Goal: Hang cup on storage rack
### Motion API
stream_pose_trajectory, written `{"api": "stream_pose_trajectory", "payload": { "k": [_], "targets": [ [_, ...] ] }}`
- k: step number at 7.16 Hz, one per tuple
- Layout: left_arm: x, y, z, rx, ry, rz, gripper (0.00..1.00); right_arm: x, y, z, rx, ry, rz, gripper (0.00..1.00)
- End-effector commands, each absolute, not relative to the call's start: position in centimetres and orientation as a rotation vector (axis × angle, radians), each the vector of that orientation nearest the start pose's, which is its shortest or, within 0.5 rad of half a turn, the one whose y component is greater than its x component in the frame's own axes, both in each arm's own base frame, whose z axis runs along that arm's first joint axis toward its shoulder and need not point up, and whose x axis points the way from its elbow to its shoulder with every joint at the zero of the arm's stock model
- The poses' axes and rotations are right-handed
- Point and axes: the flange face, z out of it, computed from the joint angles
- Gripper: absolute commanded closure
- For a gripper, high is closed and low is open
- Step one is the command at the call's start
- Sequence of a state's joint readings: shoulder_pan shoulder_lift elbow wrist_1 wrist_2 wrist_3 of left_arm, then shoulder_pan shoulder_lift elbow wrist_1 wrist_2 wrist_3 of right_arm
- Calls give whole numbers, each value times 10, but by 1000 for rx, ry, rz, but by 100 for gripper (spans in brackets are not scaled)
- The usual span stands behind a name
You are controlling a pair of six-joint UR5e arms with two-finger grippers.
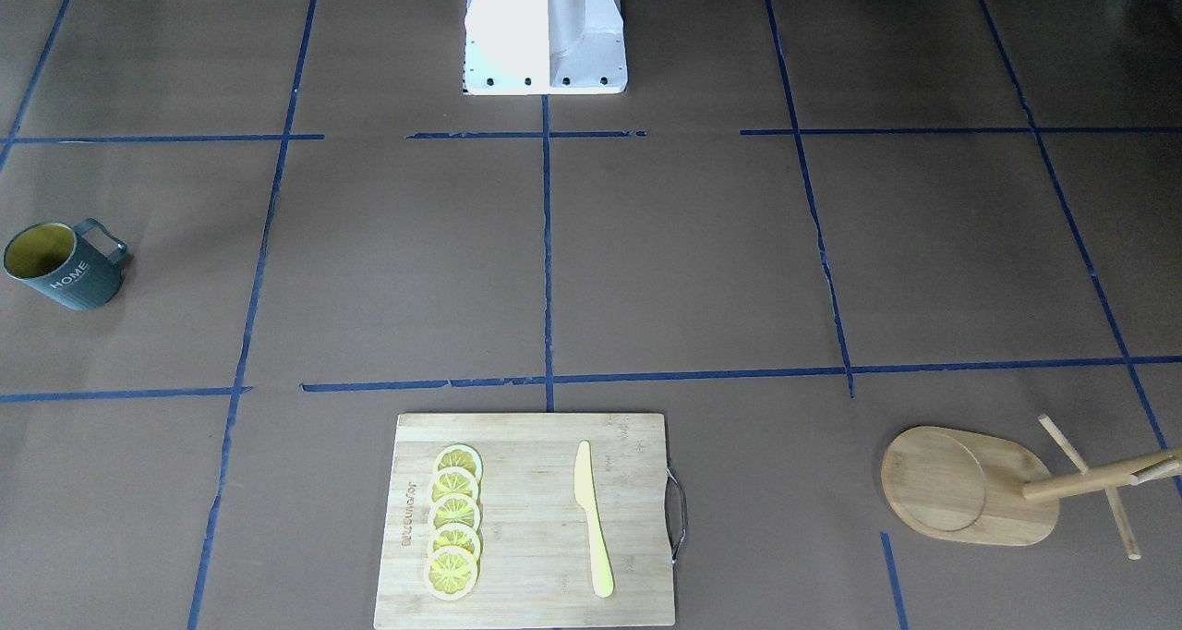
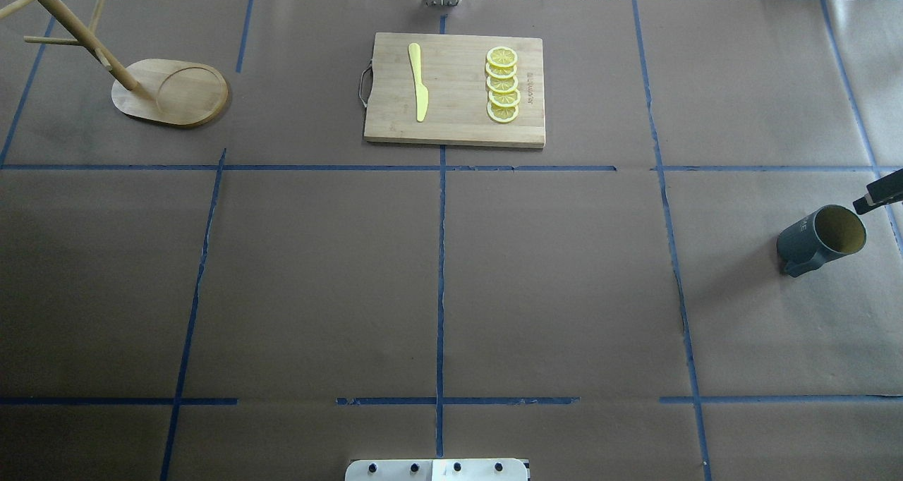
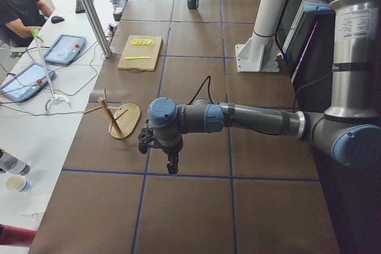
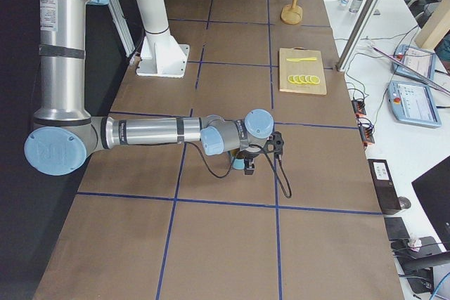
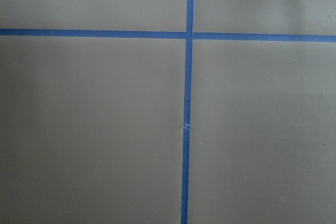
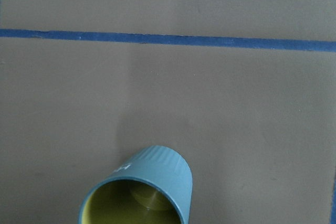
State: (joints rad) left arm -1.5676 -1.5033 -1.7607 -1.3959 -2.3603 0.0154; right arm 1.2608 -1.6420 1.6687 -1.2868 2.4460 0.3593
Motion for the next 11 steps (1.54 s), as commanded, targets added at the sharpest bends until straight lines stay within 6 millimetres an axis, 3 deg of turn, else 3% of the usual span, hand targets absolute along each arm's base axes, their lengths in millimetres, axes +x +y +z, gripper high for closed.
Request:
{"api": "stream_pose_trajectory", "payload": {
  "k": [1,2,4,5,6,8,9,10,11],
  "targets": [
    [-61,-457,613,-43,790,-3,0,-122,-465,618,-28,-859,-134,1],
    [-61,-457,614,-45,790,-3,0,-132,-462,627,-49,-852,-153,5],
    [-61,-456,615,-46,789,-4,0,-138,-463,628,-37,-820,-166,89],
    [-61,-456,614,-45,790,-2,0,-138,-464,624,-32,-824,-167,100],
    [-61,-456,614,-45,790,-1,0,-139,-467,619,-23,-828,-170,100],
    [-62,-455,614,-44,790,-1,0,-139,-467,559,56,-860,-172,100],
    [-61,-447,617,-49,792,0,0,-162,-472,518,81,-898,-176,100],
    [-61,-448,616,-47,792,1,0,-197,-476,466,88,-945,-156,100],
    [-61,-448,615,-45,792,1,0,-261,-479,401,67,-993,-113,100]
  ]
}}
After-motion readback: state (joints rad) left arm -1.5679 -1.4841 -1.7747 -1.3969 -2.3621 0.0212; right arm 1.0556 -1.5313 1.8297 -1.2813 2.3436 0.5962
